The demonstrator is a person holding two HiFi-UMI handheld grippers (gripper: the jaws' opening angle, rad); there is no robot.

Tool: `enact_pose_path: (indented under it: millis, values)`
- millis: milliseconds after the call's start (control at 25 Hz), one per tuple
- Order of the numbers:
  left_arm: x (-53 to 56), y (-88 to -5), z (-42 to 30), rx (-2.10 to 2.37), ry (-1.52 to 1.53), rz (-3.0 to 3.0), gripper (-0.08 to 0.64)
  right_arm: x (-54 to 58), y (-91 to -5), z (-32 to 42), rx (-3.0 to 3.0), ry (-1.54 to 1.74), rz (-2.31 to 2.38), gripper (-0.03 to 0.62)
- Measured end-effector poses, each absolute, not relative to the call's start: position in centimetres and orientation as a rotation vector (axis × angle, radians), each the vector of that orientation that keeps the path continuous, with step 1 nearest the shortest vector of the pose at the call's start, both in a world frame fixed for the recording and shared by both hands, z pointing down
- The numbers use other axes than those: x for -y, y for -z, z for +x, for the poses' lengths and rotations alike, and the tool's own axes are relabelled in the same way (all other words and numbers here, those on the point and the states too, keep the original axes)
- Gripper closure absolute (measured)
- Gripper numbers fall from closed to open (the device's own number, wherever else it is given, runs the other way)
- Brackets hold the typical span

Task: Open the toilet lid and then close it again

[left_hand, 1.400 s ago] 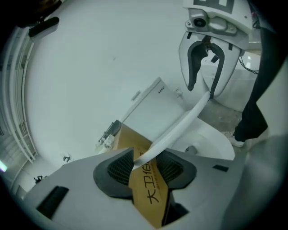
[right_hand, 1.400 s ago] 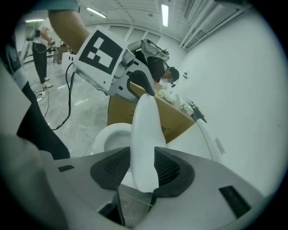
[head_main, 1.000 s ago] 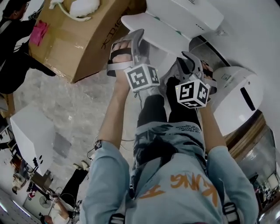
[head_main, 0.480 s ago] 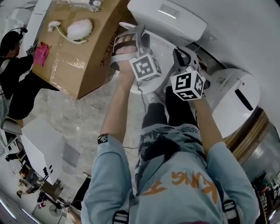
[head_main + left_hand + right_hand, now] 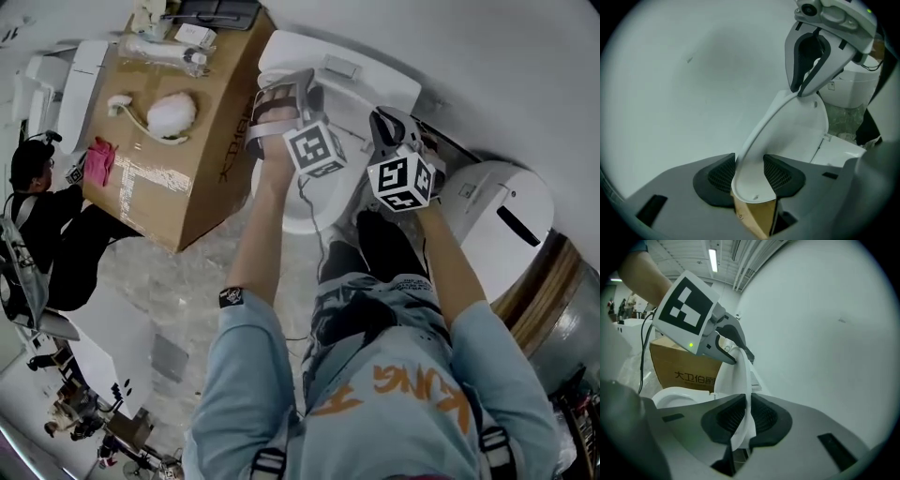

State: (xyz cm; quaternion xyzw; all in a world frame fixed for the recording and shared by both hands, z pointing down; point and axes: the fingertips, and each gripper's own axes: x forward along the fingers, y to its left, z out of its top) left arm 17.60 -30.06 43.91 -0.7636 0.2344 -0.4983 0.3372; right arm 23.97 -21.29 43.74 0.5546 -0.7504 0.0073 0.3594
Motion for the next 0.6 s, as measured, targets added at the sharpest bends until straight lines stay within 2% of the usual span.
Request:
enact_pose_path:
  millis: [280, 600]
  values:
    - [30.4, -43.9, 18.2, -0.605, 1.300, -1.996, 0.368, 21.9, -45.6, 24.8, 2.050, -0.170, 1.341, 0.525]
    - [29.1, -43.4, 16.6, -0.629, 1.311, -1.989, 0.370, 20.7, -45.1, 23.1, 2.122, -0.263, 1.242, 0.540]
